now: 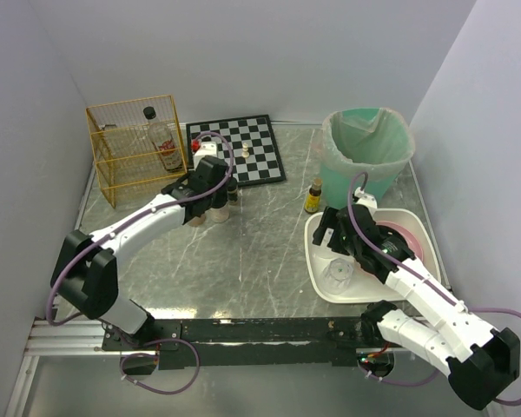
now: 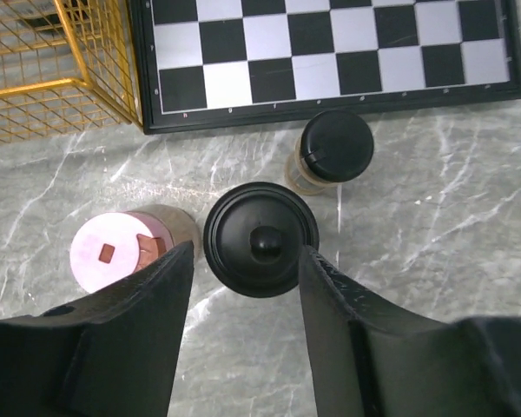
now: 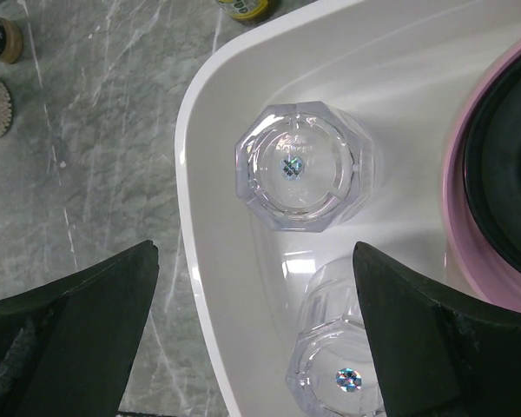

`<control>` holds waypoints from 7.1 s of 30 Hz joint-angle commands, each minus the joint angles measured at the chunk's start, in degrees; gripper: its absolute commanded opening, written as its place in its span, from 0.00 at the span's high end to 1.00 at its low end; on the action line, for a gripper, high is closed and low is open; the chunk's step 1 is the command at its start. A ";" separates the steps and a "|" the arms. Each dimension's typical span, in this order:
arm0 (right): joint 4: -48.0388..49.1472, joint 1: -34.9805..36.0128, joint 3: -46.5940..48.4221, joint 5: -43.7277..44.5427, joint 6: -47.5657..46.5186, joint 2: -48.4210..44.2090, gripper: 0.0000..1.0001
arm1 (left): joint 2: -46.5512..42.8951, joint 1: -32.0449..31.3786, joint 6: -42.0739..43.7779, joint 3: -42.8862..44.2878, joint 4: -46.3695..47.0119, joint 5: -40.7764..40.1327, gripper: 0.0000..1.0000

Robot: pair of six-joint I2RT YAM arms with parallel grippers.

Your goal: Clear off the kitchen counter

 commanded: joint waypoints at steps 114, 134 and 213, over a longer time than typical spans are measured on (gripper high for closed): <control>5.74 -1.17 -1.32 -6.75 0.50 2.97 0.01 | -19.87 -18.23 -2.91 -24.82 9.15 1.83 0.01; 5.13 -1.35 -1.23 -6.31 0.41 2.44 0.01 | -9.66 -19.46 -1.77 -21.75 8.98 -4.24 0.23; -0.14 -2.67 -0.88 -5.52 0.32 -2.12 0.01 | 10.03 42.41 11.59 11.74 33.14 22.47 0.99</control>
